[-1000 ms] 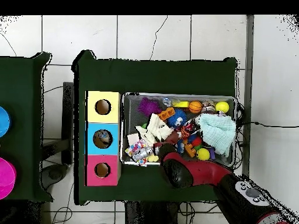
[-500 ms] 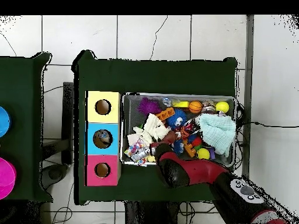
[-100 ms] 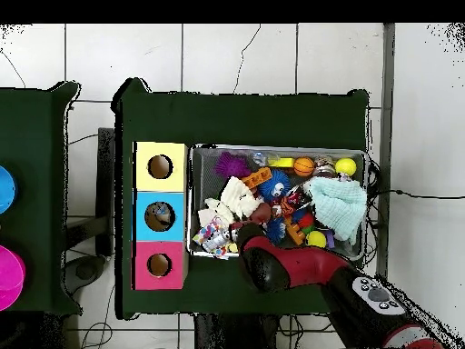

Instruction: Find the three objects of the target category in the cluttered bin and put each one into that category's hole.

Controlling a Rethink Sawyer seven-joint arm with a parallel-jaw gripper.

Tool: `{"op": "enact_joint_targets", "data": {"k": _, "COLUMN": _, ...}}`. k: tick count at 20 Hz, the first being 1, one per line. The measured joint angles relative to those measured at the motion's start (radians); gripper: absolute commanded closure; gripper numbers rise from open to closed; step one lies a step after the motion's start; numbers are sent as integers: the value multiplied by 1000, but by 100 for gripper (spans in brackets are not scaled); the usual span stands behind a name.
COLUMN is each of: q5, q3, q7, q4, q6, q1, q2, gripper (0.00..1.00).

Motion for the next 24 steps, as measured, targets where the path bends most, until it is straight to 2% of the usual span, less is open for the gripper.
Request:
{"op": "enact_joint_targets", "data": {"k": 23, "q5": 4, "q3": -21, "q7": 0, "q4": 8, "q6": 0, "q1": 6, "q2": -11, "gripper": 100}}
{"op": "enact_joint_targets", "data": {"k": 24, "q5": 6, "q3": -25, "q7": 0, "q4": 9, "q6": 0, "q1": 8, "q2": -11, "gripper": 0}}
